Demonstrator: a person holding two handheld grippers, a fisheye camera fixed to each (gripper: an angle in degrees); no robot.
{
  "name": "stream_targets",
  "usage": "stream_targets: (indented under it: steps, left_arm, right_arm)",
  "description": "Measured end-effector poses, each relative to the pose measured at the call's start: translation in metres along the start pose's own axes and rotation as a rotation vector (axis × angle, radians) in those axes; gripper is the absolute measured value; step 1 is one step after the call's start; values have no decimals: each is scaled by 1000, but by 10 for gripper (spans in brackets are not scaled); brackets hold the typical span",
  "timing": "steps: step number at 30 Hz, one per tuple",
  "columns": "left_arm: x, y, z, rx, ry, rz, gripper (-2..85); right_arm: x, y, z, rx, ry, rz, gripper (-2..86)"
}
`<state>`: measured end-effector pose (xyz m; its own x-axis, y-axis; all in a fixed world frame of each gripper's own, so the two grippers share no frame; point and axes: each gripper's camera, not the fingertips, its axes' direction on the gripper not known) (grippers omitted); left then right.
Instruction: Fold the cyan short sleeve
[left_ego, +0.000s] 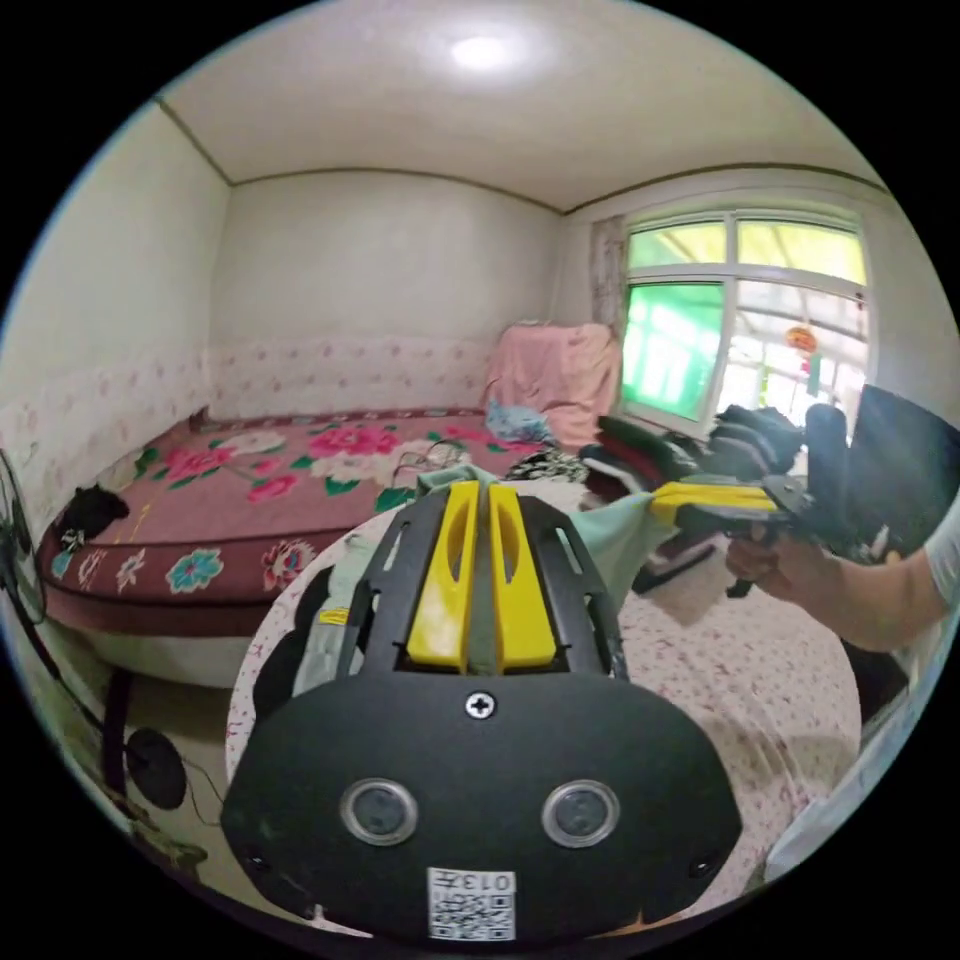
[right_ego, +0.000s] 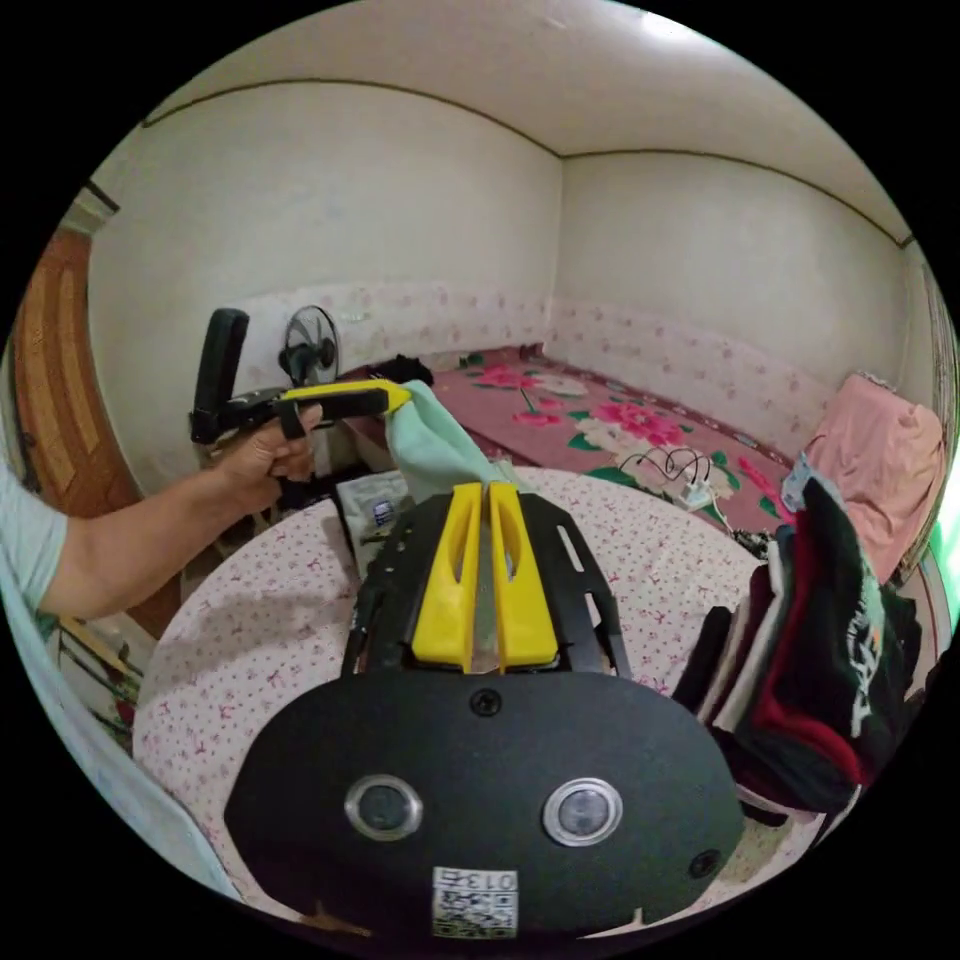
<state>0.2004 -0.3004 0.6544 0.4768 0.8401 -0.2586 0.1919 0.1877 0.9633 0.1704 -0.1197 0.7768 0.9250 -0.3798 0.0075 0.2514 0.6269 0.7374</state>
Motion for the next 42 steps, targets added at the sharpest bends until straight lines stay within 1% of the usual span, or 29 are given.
stream_targets:
  steps: [1,3,4,5,6,7,8,9,10,11,12,14,16,18,20,21,23,24,26,28,31,33,36,37,38,39,40,41,42]
  left_arm:
    - [26,6,-25,2,48,28,6]
    - [64,19,-58,-1,153,44,6]
    - [89,32,-76,-6,216,47,6]
    - [113,48,-87,-23,252,28,6]
    - [125,58,-89,-41,257,9,6]
    - [149,79,-87,-105,250,-28,6]
    - [171,103,-77,-212,234,-82,6]
    - [182,115,-70,-280,227,-113,6]
    - [206,141,-56,-410,217,-142,6]
    - [229,168,-45,-534,211,-182,6]
    - [240,181,-42,-578,218,-211,6]
    - [279,223,-44,-674,285,-247,6]
    - [296,243,-57,-709,277,-272,7]
    - [300,257,-69,-745,248,-310,7]
    - [292,263,-83,-757,218,-363,10]
    - [288,261,-87,-746,197,-372,12]
    - [275,249,-99,-669,81,-377,31]
    - [272,245,-99,-650,54,-374,38]
    - [262,235,-87,-625,-10,-364,61]
    - [260,236,-61,-652,47,-377,76]
    - [263,252,-9,-758,135,-446,64]
    - [267,258,10,-791,124,-474,42]
    - [283,235,16,-755,152,-425,23]
    - [292,213,7,-670,192,-396,20]
    - [301,186,-11,-541,225,-365,18]
    - [306,172,-21,-480,228,-340,18]
    - [320,145,-41,-372,221,-253,17]
    - [335,123,-61,-279,183,-154,16]
    - [342,115,-70,-246,158,-112,16]
  right_arm:
    - [-4,5,-18,10,-17,-12,8]
    - [-16,29,-86,27,-105,-23,7]
    - [-18,36,-101,24,-138,-17,7]
    - [-23,50,-127,12,-210,-7,7]
    - [-28,67,-146,-20,-251,9,7]
    - [-32,76,-152,-48,-247,22,7]
    - [-42,96,-158,-131,-210,59,7]
    - [-54,116,-157,-255,-184,93,7]
    - [-62,127,-155,-328,-176,98,7]
    - [-80,149,-150,-472,-155,87,7]
    - [-101,172,-146,-597,-141,70,7]
    - [-129,206,-148,-735,-155,67,6]
    - [-150,235,-159,-781,-184,101,6]
    - [-163,267,-178,-831,-278,222,6]
    - [-164,282,-195,-832,-271,280,9]
    - [-161,287,-208,-804,-227,311,15]
    - [-150,289,-225,-735,-154,382,25]
    - [-142,287,-233,-693,-102,422,33]
    - [-133,281,-238,-636,-42,442,48]
    - [-126,275,-232,-600,-5,449,64]
    - [-118,272,-205,-597,15,489,71]
    - [-114,278,-175,-684,-43,545,42]
    - [-120,268,-171,-691,-110,561,25]
    - [-122,261,-176,-662,-125,552,22]
    - [-126,245,-195,-548,-162,529,16]
    - [-131,227,-221,-402,-182,497,13]
    - [-135,217,-236,-333,-175,469,12]
    - [-144,199,-267,-203,-122,394,10]
    - [-157,185,-294,-108,-49,296,9]
